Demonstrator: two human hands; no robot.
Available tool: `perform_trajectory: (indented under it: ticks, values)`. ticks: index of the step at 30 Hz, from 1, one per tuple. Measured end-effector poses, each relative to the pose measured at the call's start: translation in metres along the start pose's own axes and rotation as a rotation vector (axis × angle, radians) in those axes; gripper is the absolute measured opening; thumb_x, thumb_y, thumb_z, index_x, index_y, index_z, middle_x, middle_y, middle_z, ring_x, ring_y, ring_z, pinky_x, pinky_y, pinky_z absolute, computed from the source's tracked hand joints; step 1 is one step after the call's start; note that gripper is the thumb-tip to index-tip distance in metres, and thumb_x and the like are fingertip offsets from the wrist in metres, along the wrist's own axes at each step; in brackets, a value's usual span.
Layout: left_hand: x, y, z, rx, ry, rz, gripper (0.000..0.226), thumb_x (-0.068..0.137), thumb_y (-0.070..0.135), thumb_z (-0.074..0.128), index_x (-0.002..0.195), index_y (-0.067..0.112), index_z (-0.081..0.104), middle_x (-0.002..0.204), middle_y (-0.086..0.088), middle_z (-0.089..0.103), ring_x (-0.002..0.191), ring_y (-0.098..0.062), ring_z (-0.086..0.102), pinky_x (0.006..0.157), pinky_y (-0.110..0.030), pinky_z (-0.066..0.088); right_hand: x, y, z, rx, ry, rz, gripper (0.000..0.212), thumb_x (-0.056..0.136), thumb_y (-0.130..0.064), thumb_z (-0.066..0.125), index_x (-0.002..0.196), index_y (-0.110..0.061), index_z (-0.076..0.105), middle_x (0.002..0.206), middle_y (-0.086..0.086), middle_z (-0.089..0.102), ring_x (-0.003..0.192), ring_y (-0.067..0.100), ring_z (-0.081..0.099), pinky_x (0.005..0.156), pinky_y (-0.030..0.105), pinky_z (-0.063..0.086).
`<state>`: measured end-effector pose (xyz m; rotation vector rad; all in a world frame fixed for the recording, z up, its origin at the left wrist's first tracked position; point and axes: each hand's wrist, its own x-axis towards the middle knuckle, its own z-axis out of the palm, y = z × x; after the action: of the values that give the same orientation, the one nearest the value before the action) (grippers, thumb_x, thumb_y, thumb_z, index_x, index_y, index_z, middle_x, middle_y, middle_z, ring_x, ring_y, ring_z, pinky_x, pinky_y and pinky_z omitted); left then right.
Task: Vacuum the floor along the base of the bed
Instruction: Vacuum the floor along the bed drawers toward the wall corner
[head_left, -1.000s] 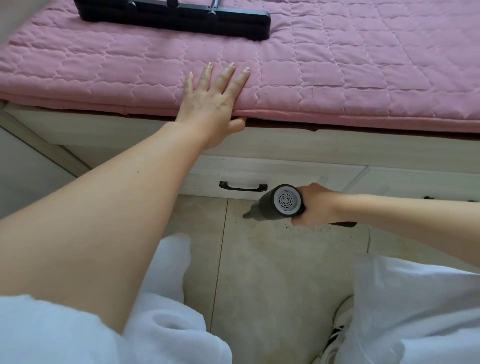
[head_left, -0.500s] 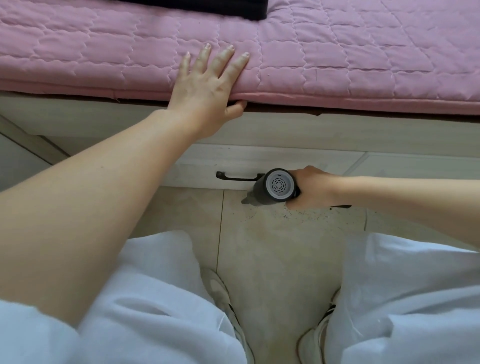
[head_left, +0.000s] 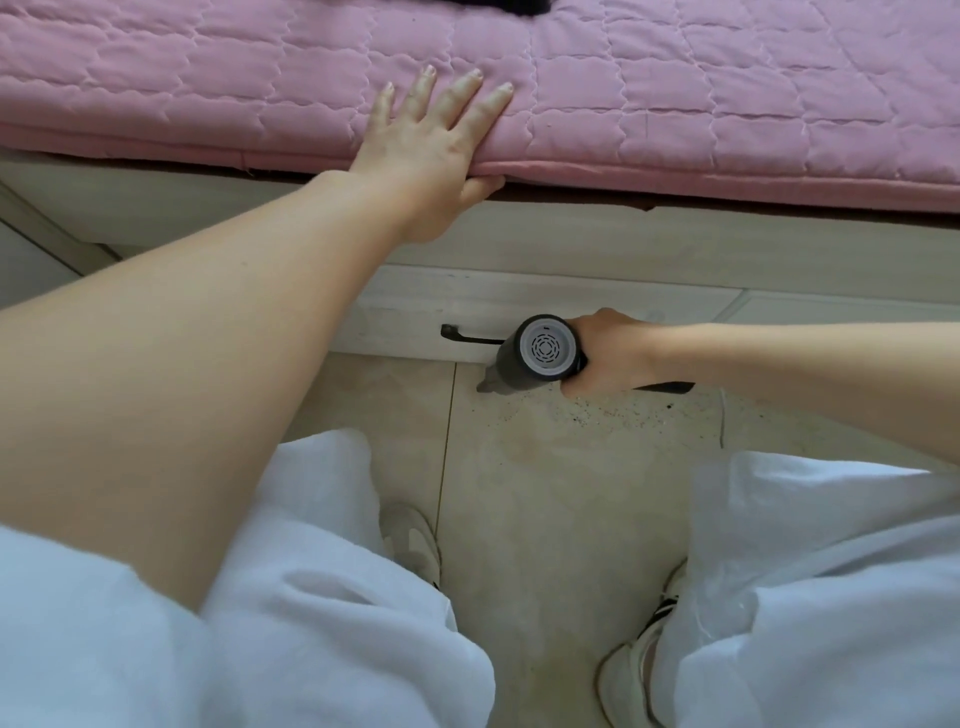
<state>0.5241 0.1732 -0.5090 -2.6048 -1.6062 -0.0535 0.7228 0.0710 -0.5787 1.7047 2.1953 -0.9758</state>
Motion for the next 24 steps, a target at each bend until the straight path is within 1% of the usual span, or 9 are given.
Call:
perform_trajectory:
  ticks: [2,5,8,10,13,15,17,20,24]
  values:
    - [0.003,-0.001,0.001,-0.025,-0.012,-0.006,0.072,0.098,0.055,0.036,0.155,0.034,-0.003,0.164,0.002,-0.001,0.150,-0.030,-0.006,0.120,-0.054,-0.003,0.000,0.003,0.001,-0.037,-0.007,0.018,0.028,0.075,-0.025,0.067,0.095,-0.030,0.049,0.084,-0.003,0.063,0.076,0.017,0.061,0.059,0.024,0.048]
    - [0.003,-0.002,0.001,-0.025,-0.009,-0.009,0.071,0.098,0.056,0.035,0.155,0.034,-0.002,0.164,0.002,-0.001,0.150,-0.031,-0.007,0.119,-0.056,-0.005,-0.003,0.007,0.002,-0.080,-0.014,0.036,0.025,0.073,-0.027,0.069,0.092,-0.025,0.052,0.079,-0.004,0.061,0.072,0.016,0.058,0.054,0.022,0.043]
    - [0.000,-0.001,0.001,-0.016,0.023,0.012,0.071,0.098,0.055,0.036,0.156,0.032,0.001,0.164,0.000,0.001,0.150,-0.032,-0.005,0.119,-0.056,-0.003,-0.005,0.012,0.003,-0.055,0.000,0.039,0.022,0.073,-0.026,0.068,0.089,-0.025,0.053,0.078,-0.002,0.063,0.072,0.018,0.060,0.057,0.025,0.045]
    - [-0.001,-0.002,0.001,-0.001,0.044,0.016,0.072,0.098,0.054,0.038,0.156,0.030,0.002,0.164,-0.001,0.003,0.150,-0.032,-0.003,0.119,-0.056,-0.002,-0.004,0.013,0.004,-0.028,0.018,0.032,0.022,0.074,-0.024,0.066,0.091,-0.025,0.053,0.079,-0.001,0.064,0.072,0.017,0.061,0.058,0.026,0.048]
    - [-0.002,-0.001,0.002,0.018,0.054,0.021,0.072,0.098,0.053,0.038,0.156,0.029,0.003,0.164,-0.001,0.003,0.150,-0.033,-0.002,0.119,-0.056,-0.001,-0.004,0.011,0.005,-0.009,0.027,0.000,0.027,0.077,-0.022,0.066,0.093,-0.032,0.046,0.075,-0.011,0.057,0.067,0.008,0.056,0.053,0.017,0.040]
    - [-0.002,-0.001,0.002,0.016,0.054,0.028,0.072,0.098,0.053,0.038,0.156,0.028,0.003,0.164,-0.001,0.003,0.150,-0.033,-0.002,0.119,-0.056,-0.001,-0.005,0.011,0.004,-0.006,0.020,-0.004,0.031,0.078,-0.023,0.067,0.094,-0.034,0.043,0.075,-0.014,0.056,0.066,0.006,0.054,0.053,0.015,0.038]
    - [-0.002,-0.002,0.001,0.011,0.056,0.028,0.072,0.098,0.053,0.038,0.156,0.028,0.004,0.164,-0.001,0.003,0.150,-0.033,-0.002,0.119,-0.056,-0.002,-0.004,0.011,0.003,-0.013,-0.003,0.002,0.029,0.078,-0.024,0.068,0.088,-0.035,0.043,0.075,-0.013,0.056,0.065,0.005,0.054,0.053,0.016,0.039]
    - [-0.001,-0.002,0.002,0.016,0.058,0.032,0.072,0.098,0.053,0.037,0.156,0.028,0.004,0.164,-0.001,0.004,0.150,-0.033,-0.002,0.119,-0.056,-0.001,-0.001,0.010,-0.001,-0.039,-0.020,0.023,0.025,0.075,-0.026,0.068,0.076,-0.033,0.044,0.073,-0.008,0.058,0.066,0.011,0.056,0.053,0.019,0.041]
    - [-0.001,-0.002,0.003,0.024,0.072,0.036,0.073,0.097,0.053,0.038,0.156,0.028,0.004,0.164,-0.001,0.004,0.150,-0.033,-0.001,0.119,-0.056,0.000,0.001,0.009,-0.002,-0.021,-0.010,0.026,0.019,0.076,-0.025,0.067,0.084,-0.028,0.050,0.074,-0.006,0.059,0.065,0.012,0.055,0.052,0.019,0.042]
